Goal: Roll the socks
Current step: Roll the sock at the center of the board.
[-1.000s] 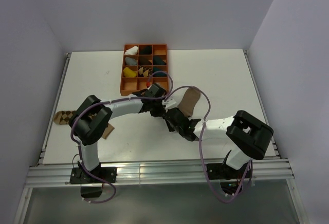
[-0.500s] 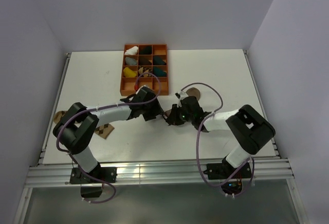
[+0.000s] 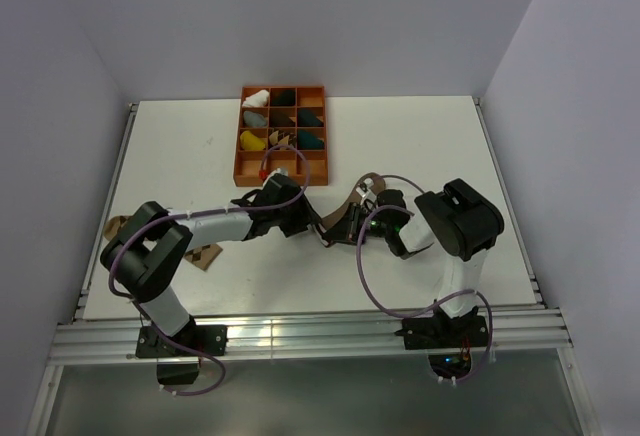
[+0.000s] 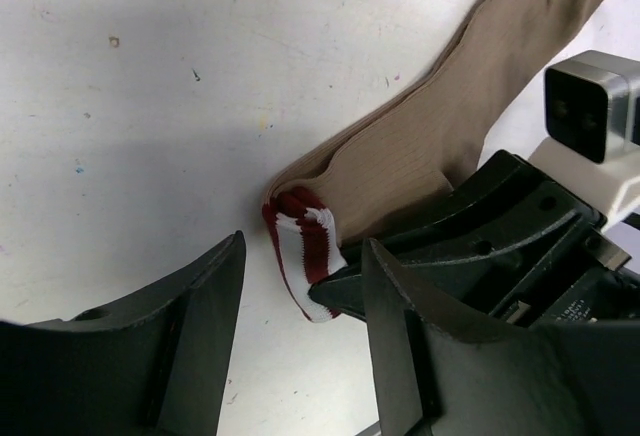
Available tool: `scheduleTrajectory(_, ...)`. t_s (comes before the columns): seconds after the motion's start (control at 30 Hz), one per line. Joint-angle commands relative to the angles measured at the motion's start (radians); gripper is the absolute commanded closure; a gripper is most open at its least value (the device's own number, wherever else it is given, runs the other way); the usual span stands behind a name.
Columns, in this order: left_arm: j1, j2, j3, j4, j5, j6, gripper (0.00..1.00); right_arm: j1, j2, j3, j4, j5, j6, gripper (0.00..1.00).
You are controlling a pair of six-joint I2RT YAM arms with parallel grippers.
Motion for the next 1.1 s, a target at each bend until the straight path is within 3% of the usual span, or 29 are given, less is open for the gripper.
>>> scheduleTrajectory(0.0,-0.007,0.004,0.004,0.046,0.005,0.000,0.46,-0.019,0.042,-0.015,-0.022,-0.037,0.021,1.00)
scheduleTrajectory(0.47,-0.007,0.088,-0.009,0.079,0.015,0.010,0.53,-0.047,0.062,-0.032,-0.049,-0.014,0.021,1.00)
scheduleTrajectory(0.67,-0.015,0.118,0.002,0.079,0.024,0.018,0.67,-0.052,0.016,-0.022,-0.137,0.032,-0.039,1.00)
scheduleTrajectory(0.77,-0.021,0.128,0.026,0.054,0.022,0.030,0.78,-0.049,-0.056,-0.013,-0.229,0.075,-0.100,0.93)
scheduleTrajectory(0.9,-0.029,0.131,0.062,0.013,0.007,0.058,0.94,-0.035,-0.180,-0.009,-0.349,0.160,-0.183,0.74)
scheduleTrajectory(1.07,-0.038,0.142,0.125,-0.070,-0.019,0.105,1.00,0.052,-0.370,0.022,-0.548,0.366,-0.331,0.61)
